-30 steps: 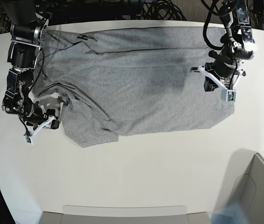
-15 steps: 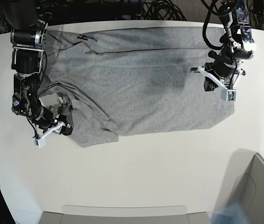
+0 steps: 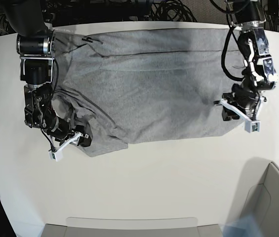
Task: Fold the T-shirt properly
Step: 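Move both grippers down to grasp the hem corners of the shirt, then lift the hem with both grippers and fold it over toward the collar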
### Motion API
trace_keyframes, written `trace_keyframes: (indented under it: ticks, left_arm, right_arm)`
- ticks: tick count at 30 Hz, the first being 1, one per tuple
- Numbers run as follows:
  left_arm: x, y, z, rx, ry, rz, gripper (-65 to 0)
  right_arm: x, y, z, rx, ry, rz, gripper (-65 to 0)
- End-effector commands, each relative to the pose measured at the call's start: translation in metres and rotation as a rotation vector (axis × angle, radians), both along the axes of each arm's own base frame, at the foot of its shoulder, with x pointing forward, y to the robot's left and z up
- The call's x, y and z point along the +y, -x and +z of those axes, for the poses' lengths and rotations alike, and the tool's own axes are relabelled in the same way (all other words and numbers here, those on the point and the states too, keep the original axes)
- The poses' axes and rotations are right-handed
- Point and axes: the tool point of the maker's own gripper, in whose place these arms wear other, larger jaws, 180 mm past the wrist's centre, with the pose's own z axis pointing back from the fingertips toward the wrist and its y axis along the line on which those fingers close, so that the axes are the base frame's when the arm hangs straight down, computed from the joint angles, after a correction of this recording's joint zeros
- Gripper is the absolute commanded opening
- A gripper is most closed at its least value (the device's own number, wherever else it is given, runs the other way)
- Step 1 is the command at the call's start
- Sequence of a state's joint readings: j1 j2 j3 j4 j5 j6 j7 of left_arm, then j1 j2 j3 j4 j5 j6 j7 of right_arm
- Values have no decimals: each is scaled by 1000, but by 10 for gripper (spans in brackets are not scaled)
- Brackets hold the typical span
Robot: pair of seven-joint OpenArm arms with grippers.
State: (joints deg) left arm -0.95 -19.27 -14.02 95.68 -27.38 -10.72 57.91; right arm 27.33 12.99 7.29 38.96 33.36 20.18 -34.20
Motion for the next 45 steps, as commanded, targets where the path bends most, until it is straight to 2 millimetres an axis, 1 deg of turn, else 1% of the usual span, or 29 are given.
trace_keyframes:
  ticks: [1, 2, 4, 6, 8, 11, 13, 17, 22, 23, 25, 28, 33, 34, 35, 36, 37, 39, 41, 43, 45]
  left_arm:
    - [22, -21, 19, -58, -23, 32, -439]
    - [33, -28, 17, -46, -28, 46, -439]
    - [55, -41, 9, -23, -28, 77, -437]
    - [63, -52, 4, -22, -56, 61, -437]
    - [59, -59, -2, -3, -100, -35, -437]
    - [54, -62, -13, 39, -136, -142, -437]
    - [56, -60, -20, 61, -131, -153, -437]
    - [59, -59, -22, 69, -139, -163, -437]
    - [68, -59, -36, 85, -118, -128, -436]
    - [65, -60, -39, 92, -120, -140, -436]
    - [52, -59, -49, 122, -137, -191, -436]
    - [49, -56, -53, 144, -160, -224, -436]
    - [49, -53, -57, 156, -159, -225, -440]
    - [49, -53, -57, 156, -159, -225, -450]
    - [49, -53, -57, 157, -158, -225, -468]
    - [49, -53, -57, 157, -158, -225, -500]
    - [50, -53, -57, 156, -158, -223, -541]
    - [50, -53, -57, 153, -155, -218, -643]
    - [50, -55, -55, 138, -155, -217, -650]
    - [49, -58, -53, 118, -156, -217, -650]
    - [48, -62, -48, 89, -158, -217, -650]
  right_arm:
    - [-9, -6, 8, -9, 29, 3, -384]
    - [-9, -6, 8, -9, 29, 3, -384]
    - [-15, -5, 8, -7, 40, -2, -384]
    - [-18, -5, 8, -6, 44, -4, -384]
    - [-18, -5, 8, -5, 46, -3, -384]
    - [-20, -4, 7, -4, 49, -5, -384]
    - [-21, -4, 7, -4, 50, -5, -384]
    - [-25, -4, 8, -4, 56, -8, -384]
    - [-25, -4, 8, -4, 57, -9, -384]
    - [-25, -4, 8, -4, 57, -9, -384]
    - [-26, -4, 8, -4, 58, -10, -384]
    - [-26, -4, 8, -4, 58, -10, -384]
    - [-27, -4, 8, -3, 62, -9, -384]
    - [-27, -4, 8, -3, 62, -9, -390]
    - [-27, -4, 8, -3, 62, -9, -401]
    - [-27, -4, 8, -3, 62, -9, -424]
    - [-26, -4, 8, -3, 60, -8, -449]
    - [-27, -5, 9, -9, 63, -9, -516]
    - [-29, -6, 8, -9, 101, 3, -598]
    - [-29, -12, 13, -25, 150, 25, -650]
    - [-20, -17, 20, -54, 192, 56, -650]
